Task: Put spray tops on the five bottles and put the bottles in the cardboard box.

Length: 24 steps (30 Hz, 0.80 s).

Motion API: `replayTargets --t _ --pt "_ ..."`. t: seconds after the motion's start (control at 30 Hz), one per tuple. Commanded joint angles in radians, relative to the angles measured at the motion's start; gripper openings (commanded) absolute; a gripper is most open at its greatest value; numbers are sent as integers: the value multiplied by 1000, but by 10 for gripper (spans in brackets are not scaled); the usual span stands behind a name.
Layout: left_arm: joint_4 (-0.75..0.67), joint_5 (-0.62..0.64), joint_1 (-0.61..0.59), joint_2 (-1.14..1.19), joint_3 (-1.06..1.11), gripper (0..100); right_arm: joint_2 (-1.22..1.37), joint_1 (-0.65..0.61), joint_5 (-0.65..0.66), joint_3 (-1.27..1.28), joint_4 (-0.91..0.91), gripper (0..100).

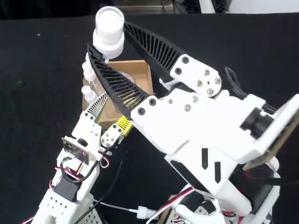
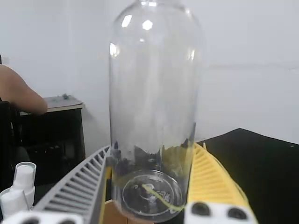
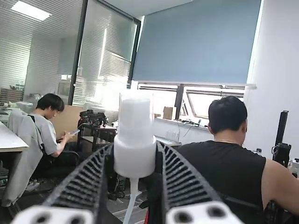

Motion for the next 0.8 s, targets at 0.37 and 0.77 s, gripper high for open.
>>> replayTargets --t 0.37,0.77 --pt "2 9 7 -9 22 95 -1 196 2 47 51 11" --pt "2 9 5 -9 22 95 -1 121 2 -65 41 11"
